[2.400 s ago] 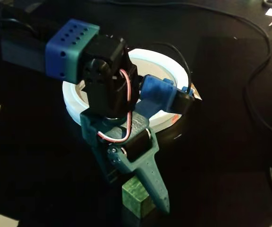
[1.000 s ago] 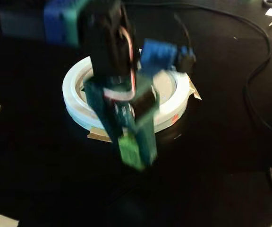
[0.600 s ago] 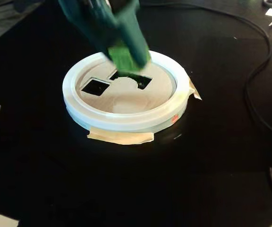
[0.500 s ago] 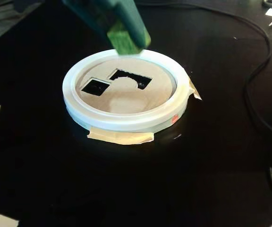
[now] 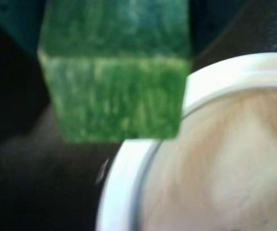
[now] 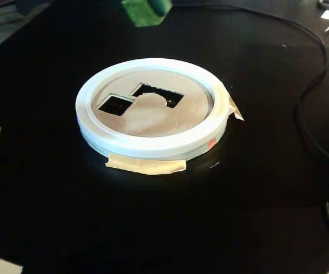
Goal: Pick up the square block and drop it in corresponding square shaped hole
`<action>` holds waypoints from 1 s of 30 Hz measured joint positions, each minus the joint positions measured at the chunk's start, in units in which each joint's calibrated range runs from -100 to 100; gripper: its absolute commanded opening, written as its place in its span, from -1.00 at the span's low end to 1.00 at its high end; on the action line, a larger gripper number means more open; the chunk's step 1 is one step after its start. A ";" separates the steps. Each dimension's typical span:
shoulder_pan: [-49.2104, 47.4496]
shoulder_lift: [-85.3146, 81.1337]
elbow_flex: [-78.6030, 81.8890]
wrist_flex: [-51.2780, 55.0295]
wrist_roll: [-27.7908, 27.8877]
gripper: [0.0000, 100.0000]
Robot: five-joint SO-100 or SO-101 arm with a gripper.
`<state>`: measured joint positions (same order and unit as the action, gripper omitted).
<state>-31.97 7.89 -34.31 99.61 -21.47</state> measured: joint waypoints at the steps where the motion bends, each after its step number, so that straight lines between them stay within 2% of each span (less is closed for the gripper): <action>1: -1.00 -2.41 4.20 0.00 -0.49 -0.33; 7: -1.50 -10.16 18.84 0.00 -1.12 -0.33; 13: -6.59 -13.11 32.99 -0.78 -2.39 -0.33; 21: -9.29 -12.22 44.80 -17.36 -2.49 -0.33; 30: -11.89 -1.43 45.58 -27.35 -2.49 -0.33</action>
<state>-43.86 6.46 11.27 72.26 -23.96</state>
